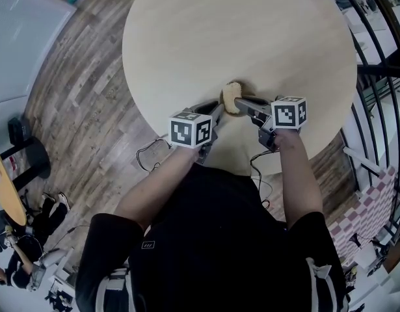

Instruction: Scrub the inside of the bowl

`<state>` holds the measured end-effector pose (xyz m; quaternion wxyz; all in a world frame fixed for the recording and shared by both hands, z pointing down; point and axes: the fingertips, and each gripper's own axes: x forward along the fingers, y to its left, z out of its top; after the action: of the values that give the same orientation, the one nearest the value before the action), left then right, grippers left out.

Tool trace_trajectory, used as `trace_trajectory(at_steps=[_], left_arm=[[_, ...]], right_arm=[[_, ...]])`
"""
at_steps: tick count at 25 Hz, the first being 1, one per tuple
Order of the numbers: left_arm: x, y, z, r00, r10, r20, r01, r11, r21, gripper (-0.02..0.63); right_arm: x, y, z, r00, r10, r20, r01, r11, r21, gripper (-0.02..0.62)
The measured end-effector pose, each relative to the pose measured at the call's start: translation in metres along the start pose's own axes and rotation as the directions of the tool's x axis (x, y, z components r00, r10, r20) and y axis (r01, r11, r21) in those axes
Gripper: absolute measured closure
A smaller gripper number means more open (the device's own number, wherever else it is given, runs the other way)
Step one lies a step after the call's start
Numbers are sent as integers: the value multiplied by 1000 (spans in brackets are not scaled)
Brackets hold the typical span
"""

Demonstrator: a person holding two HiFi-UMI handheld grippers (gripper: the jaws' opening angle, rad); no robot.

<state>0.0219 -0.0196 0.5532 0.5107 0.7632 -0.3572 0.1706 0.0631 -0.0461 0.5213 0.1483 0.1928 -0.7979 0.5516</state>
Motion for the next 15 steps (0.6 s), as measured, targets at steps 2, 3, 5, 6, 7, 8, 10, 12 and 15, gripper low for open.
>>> trace_trajectory(at_steps=[2,3,5,6,7,8,10,12,15], left_arm=[[-4,0,3,1000,-5,6,5,1000,12,551],[-6,0,4,1000,-7,9,6,1000,22,551],[-14,2,7,1000,-10,16,9,999,47,551],[-20,2,10,1000,-12,21,11,998,59,551],[-25,2,12,999,-16,27,14,997,71,552],[-31,1,15,999,-23,34,20,996,87,552],[-39,-3,26,998,-49,45,43,990,135,551],[-46,-9,38,995,-84,54,72,978,194,552],[-61,-23,46,991,-122,62,99,953,288,552]], right_arm=[[-9,8,13,995,33,89,-35,999,17,528],[-14,13,18,991,43,126,-45,999,17,528],[-23,24,24,983,49,179,-50,999,2,528],[-27,30,26,979,49,198,-48,999,-8,528],[-30,37,26,975,48,215,-46,999,-17,528],[-34,45,26,971,47,235,-43,999,-25,527],[-43,58,30,956,38,292,-28,999,-39,526],[-51,72,35,935,24,354,-8,999,-47,527],[-65,93,34,901,13,434,12,998,-56,526]])
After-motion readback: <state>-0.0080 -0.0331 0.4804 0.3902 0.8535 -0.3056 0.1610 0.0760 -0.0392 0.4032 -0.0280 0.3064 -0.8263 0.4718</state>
